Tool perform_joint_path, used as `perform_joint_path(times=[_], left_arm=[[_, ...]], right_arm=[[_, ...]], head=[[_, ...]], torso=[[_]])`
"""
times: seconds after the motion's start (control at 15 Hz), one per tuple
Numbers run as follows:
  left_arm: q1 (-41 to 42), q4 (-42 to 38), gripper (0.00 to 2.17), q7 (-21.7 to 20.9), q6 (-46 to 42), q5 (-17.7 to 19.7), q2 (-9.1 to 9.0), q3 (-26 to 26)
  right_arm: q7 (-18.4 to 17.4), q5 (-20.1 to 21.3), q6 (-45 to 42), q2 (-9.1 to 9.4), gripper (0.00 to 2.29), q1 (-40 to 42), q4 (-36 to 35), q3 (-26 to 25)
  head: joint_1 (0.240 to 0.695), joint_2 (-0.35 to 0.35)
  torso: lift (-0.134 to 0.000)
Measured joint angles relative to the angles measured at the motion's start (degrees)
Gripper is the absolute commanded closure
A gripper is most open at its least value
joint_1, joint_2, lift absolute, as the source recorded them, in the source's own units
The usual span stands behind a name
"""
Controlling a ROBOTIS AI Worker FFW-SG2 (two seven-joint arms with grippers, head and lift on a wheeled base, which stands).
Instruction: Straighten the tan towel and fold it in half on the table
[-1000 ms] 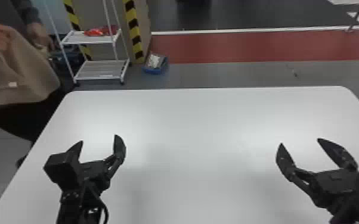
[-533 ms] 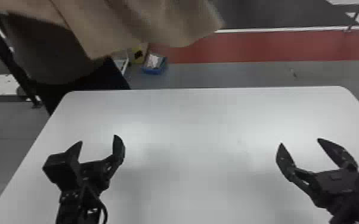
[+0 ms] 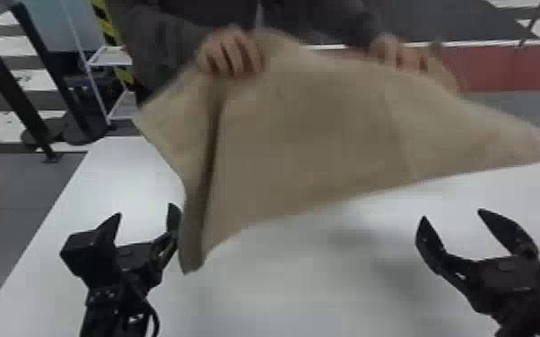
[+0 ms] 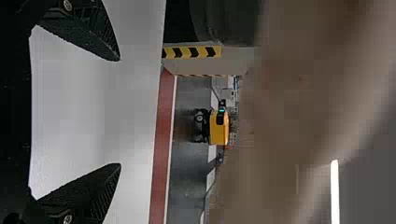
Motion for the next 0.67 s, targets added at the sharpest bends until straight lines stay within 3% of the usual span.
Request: perform_joint_path(times=[0.67], left_arm=[[0.24, -0.1, 0.06, -0.09, -0.01, 0.12, 0.0, -0.08]], right_arm=[[0.0, 0.04, 0.57, 0.0, 0.07, 0.22, -0.67, -0.1]], head=[[0.695, 0.076]], torso=[[-0.123]])
